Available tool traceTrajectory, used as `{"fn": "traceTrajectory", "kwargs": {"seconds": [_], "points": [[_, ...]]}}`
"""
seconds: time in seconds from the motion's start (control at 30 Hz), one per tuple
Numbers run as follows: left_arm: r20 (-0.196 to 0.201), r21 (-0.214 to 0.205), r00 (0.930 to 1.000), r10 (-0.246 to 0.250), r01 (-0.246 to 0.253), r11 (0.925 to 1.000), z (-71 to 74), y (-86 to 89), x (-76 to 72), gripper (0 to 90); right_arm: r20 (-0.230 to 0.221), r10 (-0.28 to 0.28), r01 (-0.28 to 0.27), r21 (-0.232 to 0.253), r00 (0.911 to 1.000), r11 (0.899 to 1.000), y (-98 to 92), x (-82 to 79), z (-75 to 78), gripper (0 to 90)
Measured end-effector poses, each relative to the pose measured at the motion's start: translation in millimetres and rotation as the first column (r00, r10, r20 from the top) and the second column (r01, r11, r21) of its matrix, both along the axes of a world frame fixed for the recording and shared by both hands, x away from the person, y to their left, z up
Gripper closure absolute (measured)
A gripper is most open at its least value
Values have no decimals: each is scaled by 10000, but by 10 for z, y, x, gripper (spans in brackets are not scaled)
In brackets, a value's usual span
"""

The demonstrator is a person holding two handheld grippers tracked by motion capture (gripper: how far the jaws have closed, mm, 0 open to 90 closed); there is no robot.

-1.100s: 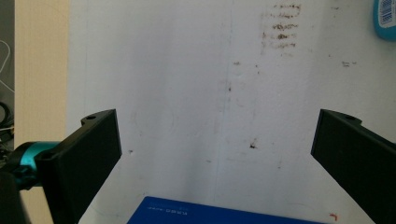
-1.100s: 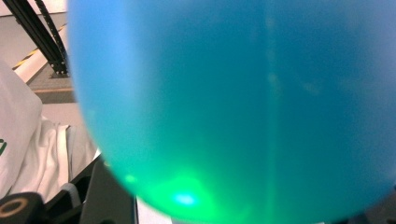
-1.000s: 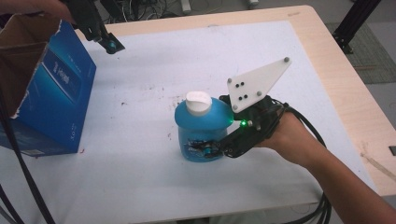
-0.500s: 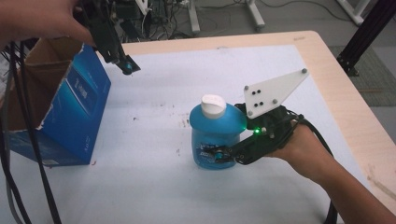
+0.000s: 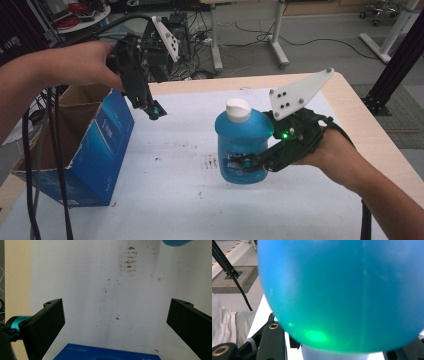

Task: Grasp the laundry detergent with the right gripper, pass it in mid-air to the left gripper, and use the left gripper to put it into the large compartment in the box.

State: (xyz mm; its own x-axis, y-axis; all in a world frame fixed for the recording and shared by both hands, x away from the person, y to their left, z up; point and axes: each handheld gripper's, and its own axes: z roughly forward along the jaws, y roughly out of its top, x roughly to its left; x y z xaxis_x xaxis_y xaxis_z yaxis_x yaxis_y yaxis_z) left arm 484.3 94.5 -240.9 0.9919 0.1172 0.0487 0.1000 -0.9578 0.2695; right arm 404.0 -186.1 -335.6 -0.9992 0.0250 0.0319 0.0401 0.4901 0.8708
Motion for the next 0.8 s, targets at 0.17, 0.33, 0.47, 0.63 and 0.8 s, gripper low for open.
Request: {"fn": "traceTrajectory", "kwargs": {"seconds": [0.17, 0.33, 0.47, 0.63, 0.8], "points": [[-62, -25, 10000, -54, 54, 10000, 56, -23, -85, 16, 200, 218, -215, -169, 9996, 9996, 11, 152, 128, 447], [-197, 196, 9995, -256, 260, 9995, 79, -87, -185, 16, 294, 330, -321, -307, 9990, 9990, 17, 249, 200, 447], [-191, 200, 9993, -335, 339, 9992, 121, -148, -247, 16, 274, 492, -482, -369, 9984, 9982, 48, 328, 213, 448], [-398, 118, 9986, -351, 356, 9993, 165, -214, -294, 16, 145, 637, -633, -269, 9979, 9976, 99, 386, 150, 448], [-590, 209, 9974, -422, 435, 9988, 168, -253, -319, 16, 55, 805, -803, -255, 9967, 9964, 155, 441, 124, 448]]}}
